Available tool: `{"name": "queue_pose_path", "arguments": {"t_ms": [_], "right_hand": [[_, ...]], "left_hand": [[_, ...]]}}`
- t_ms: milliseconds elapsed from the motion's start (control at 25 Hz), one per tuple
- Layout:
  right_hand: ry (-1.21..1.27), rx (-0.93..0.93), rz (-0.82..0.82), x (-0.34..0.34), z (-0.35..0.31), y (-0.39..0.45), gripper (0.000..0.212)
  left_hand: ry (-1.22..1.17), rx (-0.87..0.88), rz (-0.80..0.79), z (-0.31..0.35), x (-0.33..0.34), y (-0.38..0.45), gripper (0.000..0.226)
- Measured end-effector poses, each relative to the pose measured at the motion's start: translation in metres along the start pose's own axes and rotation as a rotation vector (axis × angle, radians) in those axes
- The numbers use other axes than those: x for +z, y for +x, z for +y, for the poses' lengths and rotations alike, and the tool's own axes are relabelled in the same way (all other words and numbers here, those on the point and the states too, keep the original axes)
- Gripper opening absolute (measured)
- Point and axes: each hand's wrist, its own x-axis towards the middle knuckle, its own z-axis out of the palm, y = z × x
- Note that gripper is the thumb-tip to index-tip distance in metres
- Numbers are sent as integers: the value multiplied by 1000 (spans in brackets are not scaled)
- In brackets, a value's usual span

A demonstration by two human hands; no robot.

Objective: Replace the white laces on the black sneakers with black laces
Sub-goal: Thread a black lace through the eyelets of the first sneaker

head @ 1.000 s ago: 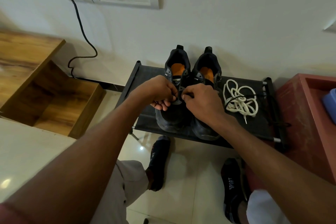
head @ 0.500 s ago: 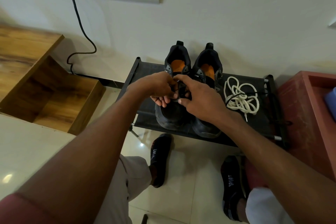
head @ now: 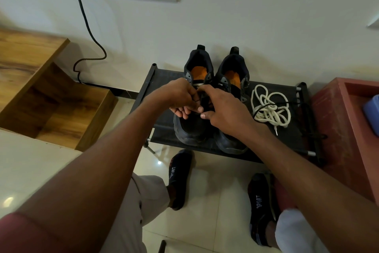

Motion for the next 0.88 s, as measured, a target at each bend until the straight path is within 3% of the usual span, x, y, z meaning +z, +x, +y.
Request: {"name": "queue_pose_path", "arguments": {"t_ms": [160, 480, 880], "right_hand": [[12, 9, 0, 0, -1, 1, 76], [-78, 19, 17, 3, -2, 0, 85], [-19, 16, 51, 0, -1, 0, 59]], "left_hand": [[-23, -8, -1, -4, -3, -2, 4], [88, 13, -15, -2, -1, -2, 6], [56, 49, 64, -2, -9, 3, 8]]}}
